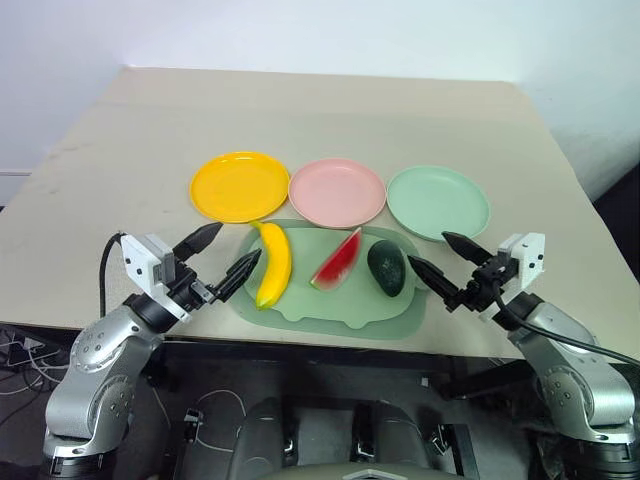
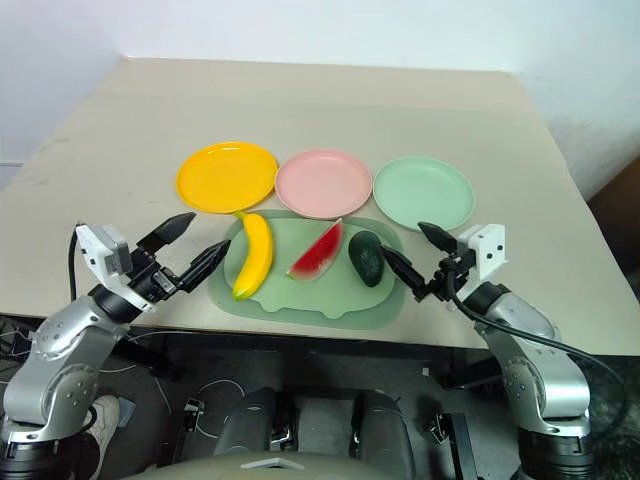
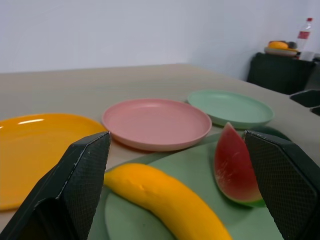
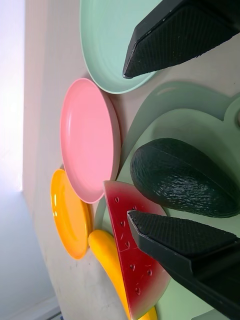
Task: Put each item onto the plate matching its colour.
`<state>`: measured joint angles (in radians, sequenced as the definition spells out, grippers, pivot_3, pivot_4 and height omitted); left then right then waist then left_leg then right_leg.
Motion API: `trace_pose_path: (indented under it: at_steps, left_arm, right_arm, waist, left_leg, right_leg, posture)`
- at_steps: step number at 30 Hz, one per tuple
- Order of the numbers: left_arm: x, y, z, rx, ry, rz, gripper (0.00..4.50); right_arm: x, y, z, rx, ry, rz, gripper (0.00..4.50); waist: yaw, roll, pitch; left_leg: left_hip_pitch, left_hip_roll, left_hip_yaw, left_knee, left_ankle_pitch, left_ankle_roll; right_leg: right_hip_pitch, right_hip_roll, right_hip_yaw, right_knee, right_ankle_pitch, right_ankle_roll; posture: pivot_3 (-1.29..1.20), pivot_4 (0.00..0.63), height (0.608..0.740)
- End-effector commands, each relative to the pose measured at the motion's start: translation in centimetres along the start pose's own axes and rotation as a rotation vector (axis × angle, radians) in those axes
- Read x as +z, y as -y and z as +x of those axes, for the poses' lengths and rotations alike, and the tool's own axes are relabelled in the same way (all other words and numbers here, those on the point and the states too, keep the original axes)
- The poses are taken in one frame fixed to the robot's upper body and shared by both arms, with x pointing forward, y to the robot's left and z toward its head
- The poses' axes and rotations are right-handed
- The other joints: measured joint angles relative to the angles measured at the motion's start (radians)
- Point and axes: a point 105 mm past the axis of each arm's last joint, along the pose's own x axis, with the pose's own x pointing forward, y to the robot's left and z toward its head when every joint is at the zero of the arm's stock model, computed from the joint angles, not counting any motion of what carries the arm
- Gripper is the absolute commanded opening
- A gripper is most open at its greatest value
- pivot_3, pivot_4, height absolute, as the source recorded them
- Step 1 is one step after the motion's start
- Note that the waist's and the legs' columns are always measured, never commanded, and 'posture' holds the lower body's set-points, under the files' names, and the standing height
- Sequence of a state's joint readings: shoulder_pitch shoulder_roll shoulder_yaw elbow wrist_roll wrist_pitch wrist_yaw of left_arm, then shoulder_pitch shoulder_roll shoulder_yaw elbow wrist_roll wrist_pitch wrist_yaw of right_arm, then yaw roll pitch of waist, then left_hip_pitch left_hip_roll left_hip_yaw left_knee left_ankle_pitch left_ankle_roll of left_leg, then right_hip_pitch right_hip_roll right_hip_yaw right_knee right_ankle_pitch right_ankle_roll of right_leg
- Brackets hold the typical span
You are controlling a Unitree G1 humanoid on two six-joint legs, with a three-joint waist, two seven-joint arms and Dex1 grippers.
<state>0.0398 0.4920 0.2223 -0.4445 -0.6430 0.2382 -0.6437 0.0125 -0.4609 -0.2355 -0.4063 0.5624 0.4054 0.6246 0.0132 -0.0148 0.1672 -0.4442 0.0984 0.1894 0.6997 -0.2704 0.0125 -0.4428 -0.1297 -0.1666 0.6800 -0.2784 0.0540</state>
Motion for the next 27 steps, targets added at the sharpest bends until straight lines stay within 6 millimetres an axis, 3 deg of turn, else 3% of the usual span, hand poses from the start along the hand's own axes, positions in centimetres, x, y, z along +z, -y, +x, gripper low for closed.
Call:
trace_pose_path:
  at_steps: [1, 5, 11, 21, 25, 27]
  left_arm:
    - [0.8, -0.3, 0.3, -0.034, 0.016, 0.038, 4.46]
    - [0.7, 0.8, 0.6, -0.117, 0.009, -0.003, 4.46]
    - [0.3, 1.5, -0.6, -0.169, -0.040, -0.055, 4.46]
    - [-1.1, 2.3, 0.1, -0.193, -0.048, -0.060, 4.46]
    - [-1.7, 3.0, 0.2, -0.176, -0.024, -0.098, 4.46]
    - [-1.9, 3.9, 0.4, -0.178, -0.023, -0.110, 4.46]
  right_arm:
    - [1.1, 0.0, 0.0, 0.000, 0.034, -0.034, 4.50]
    - [0.8, 0.0, 0.1, -0.003, 0.027, -0.030, 4.50]
    - [0.4, -1.2, 0.7, 0.017, -0.018, 0.036, 4.50]
    - [1.0, -0.1, 1.3, -0.043, -0.103, 0.037, 4.50]
    - [1.2, -2.6, 1.8, 0.046, -0.116, 0.111, 4.50]
    - [1.3, -2.7, 1.7, 0.047, -0.120, 0.128, 4.50]
  waist:
    - [-0.001, 0.000, 0.000]
    - [-0.002, 0.000, 0.000]
    - [0.000, 0.001, 0.001]
    - [-0.001, 0.001, 0.001]
    - [-0.003, 0.001, 0.001]
    - [-0.004, 0.002, 0.001]
  left_leg:
    - [0.000, 0.000, 0.000, 0.000, 0.000, 0.000]
    - [0.000, 0.000, 0.000, 0.000, 0.000, 0.000]
    - [0.000, 0.000, 0.000, 0.000, 0.000, 0.000]
    - [0.000, 0.000, 0.000, 0.000, 0.000, 0.000]
    - [0.000, 0.000, 0.000, 0.000, 0.000, 0.000]
    - [0.000, 0.000, 0.000, 0.000, 0.000, 0.000]
  right_leg:
    - [0.000, 0.000, 0.000, 0.000, 0.000, 0.000]
    - [0.000, 0.000, 0.000, 0.000, 0.000, 0.000]
    - [0.000, 0.001, 0.000, 0.000, 0.000, 0.000]
    - [-0.001, 0.000, 0.001, 0.000, 0.000, 0.000]
    - [0.000, 0.000, 0.001, 0.000, 0.000, 0.000]
    - [-0.001, 0.000, 0.001, 0.000, 0.000, 0.000]
  posture:
    - [0.00, 0.150, 0.695]
    - [0.00, 0.150, 0.695]
    - [0.00, 0.150, 0.695]
    - [0.00, 0.150, 0.695]
    - [0.00, 0.150, 0.695]
    - [0.00, 0.150, 0.695]
